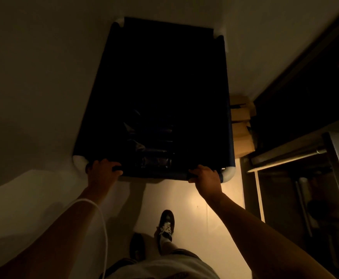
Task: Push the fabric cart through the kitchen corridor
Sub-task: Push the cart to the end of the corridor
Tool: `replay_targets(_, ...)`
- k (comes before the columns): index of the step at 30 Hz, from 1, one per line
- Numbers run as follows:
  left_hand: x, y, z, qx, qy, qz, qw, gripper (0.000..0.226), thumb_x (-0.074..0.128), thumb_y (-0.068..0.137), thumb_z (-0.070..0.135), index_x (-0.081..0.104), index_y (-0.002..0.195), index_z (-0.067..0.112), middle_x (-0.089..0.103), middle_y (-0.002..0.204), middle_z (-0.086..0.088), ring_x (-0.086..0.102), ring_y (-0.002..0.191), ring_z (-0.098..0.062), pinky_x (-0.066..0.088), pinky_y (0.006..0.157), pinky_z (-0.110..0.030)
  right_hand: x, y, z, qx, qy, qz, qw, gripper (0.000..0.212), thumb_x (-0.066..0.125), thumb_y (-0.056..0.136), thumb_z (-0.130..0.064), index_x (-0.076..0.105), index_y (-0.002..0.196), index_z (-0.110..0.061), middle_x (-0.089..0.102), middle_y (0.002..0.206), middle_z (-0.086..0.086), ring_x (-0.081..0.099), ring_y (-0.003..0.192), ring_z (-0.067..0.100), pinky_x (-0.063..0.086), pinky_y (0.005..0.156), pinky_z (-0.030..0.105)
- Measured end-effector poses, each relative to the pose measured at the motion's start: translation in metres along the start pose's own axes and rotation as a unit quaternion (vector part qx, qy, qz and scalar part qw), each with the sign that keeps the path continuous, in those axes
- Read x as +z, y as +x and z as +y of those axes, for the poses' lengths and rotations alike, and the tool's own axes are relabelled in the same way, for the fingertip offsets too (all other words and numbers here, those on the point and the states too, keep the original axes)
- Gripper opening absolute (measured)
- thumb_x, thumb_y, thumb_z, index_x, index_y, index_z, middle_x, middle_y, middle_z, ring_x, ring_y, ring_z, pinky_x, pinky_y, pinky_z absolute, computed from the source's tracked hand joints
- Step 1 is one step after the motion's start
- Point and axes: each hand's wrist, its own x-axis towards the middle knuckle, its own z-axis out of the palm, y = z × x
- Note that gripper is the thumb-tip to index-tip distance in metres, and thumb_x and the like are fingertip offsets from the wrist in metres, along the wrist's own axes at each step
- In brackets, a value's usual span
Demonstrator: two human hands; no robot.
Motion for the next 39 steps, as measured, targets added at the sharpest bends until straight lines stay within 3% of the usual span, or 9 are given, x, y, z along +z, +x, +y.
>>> replay_targets(7, 0.0, -0.001, 0.002, 0.006, 0.028, 0.016, 0.999, 0.024, 0.068, 0.085, 0.042, 0.073, 0.108, 0.036, 0.068, 0.12, -0.001, 0.058, 0.111, -0.032, 0.037, 0.106, -0.045, 0.004, 0.002, 0.01, -0.029, -0.012, 0.017, 0.999, 0.027, 0.066, 0.095, -0.024, 0.074, 0.12, -0.03, 0.069, 0.117, -0.005, 0.063, 0.115, 0.024, 0.048, 0.096, 0.04)
replay_targets(11, -0.001, 0.002, 0.003, -0.013, 0.012, 0.006, 1.0, 0.025, 0.071, 0.082, 0.042, 0.074, 0.106, 0.035, 0.068, 0.119, -0.004, 0.058, 0.113, -0.033, 0.037, 0.107, -0.045, -0.001, 0.012, 0.013, -0.049, -0.001, -0.022, 0.999, 0.027, 0.066, 0.096, -0.027, 0.073, 0.122, -0.029, 0.067, 0.122, -0.005, 0.06, 0.121, 0.023, 0.047, 0.101, 0.038)
replay_targets(21, -0.005, 0.0, 0.005, -0.016, -0.005, 0.001, 1.0, 0.025, 0.073, 0.079, 0.042, 0.075, 0.103, 0.036, 0.07, 0.119, 0.0, 0.057, 0.117, -0.03, 0.035, 0.108, -0.044, -0.014, 0.014, 0.007, -0.011, 0.063, -0.055, 0.996, 0.034, 0.076, 0.088, -0.028, 0.075, 0.122, -0.024, 0.069, 0.125, -0.002, 0.061, 0.12, 0.024, 0.049, 0.102, 0.038)
replay_targets(28, -0.007, 0.0, 0.003, -0.011, 0.0, 0.003, 1.0, 0.028, 0.072, 0.08, 0.044, 0.074, 0.106, 0.036, 0.069, 0.12, -0.005, 0.057, 0.114, -0.034, 0.036, 0.108, -0.044, -0.025, 0.018, -0.003, 0.038, 0.02, -0.08, 0.996, 0.036, 0.08, 0.083, -0.037, 0.074, 0.117, -0.026, 0.071, 0.117, -0.001, 0.066, 0.111, 0.022, 0.056, 0.095, 0.038)
replay_targets(34, -0.007, -0.001, -0.004, 0.003, 0.015, -0.019, 1.0, 0.026, 0.069, 0.082, 0.047, 0.074, 0.106, 0.04, 0.067, 0.127, -0.003, 0.053, 0.121, -0.035, 0.036, 0.11, -0.046, -0.039, 0.015, -0.008, 0.072, -0.039, -0.078, 0.994, 0.066, 0.083, 0.076, -0.051, 0.06, 0.133, -0.027, 0.068, 0.12, 0.0, 0.064, 0.113, 0.024, 0.058, 0.093, 0.042)
replay_targets(39, -0.007, -0.003, -0.007, 0.015, -0.004, 0.013, 1.0, 0.024, 0.07, 0.079, 0.047, 0.075, 0.101, 0.039, 0.071, 0.116, -0.003, 0.056, 0.115, -0.035, 0.038, 0.107, -0.046, -0.04, 0.013, -0.019, 0.103, -0.035, -0.068, 0.992, 0.061, 0.085, 0.075, -0.047, 0.062, 0.127, -0.023, 0.069, 0.112, 0.003, 0.067, 0.101, 0.023, 0.06, 0.085, 0.039)
